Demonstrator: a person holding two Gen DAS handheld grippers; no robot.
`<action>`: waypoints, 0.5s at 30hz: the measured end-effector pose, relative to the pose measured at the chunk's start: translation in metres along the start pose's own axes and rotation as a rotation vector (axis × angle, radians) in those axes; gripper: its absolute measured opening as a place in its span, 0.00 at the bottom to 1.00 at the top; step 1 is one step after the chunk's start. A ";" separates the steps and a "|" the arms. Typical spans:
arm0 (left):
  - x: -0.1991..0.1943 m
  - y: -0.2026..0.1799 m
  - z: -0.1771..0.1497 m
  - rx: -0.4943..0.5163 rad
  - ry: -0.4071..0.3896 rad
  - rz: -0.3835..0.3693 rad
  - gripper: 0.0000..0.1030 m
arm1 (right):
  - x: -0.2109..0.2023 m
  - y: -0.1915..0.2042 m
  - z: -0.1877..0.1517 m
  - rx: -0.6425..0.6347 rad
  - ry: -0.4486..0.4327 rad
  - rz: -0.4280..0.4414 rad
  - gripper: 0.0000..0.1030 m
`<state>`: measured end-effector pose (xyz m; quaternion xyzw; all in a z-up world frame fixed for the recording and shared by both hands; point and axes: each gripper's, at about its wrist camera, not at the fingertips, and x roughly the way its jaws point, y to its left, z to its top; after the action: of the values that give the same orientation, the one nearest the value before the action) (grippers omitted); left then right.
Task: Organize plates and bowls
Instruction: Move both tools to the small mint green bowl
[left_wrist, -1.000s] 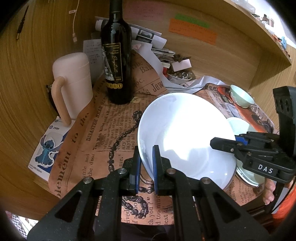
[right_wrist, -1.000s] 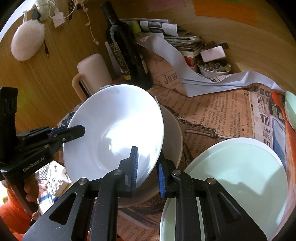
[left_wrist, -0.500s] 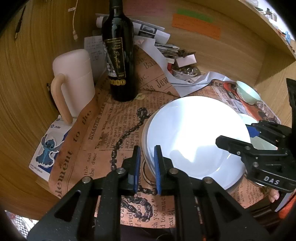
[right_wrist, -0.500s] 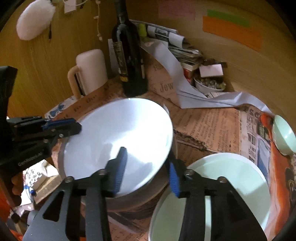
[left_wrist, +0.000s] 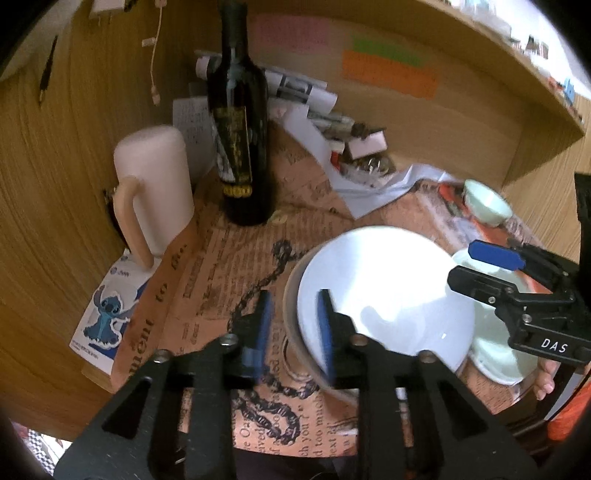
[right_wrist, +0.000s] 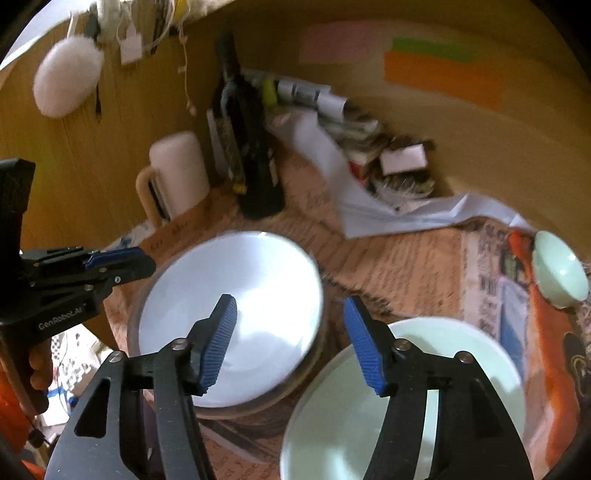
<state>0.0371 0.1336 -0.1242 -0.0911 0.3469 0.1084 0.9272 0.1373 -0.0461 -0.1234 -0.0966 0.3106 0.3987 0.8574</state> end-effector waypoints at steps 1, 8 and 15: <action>-0.004 -0.001 0.003 -0.004 -0.019 -0.007 0.41 | -0.003 -0.003 0.001 0.004 -0.009 -0.003 0.56; -0.022 -0.026 0.027 0.039 -0.130 -0.031 0.62 | -0.030 -0.055 0.004 0.088 -0.076 -0.119 0.60; -0.012 -0.056 0.055 0.060 -0.165 -0.077 0.83 | -0.052 -0.139 0.001 0.232 -0.099 -0.294 0.65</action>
<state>0.0772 0.0915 -0.0705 -0.0671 0.2685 0.0694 0.9584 0.2163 -0.1704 -0.1021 -0.0215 0.2943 0.2350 0.9261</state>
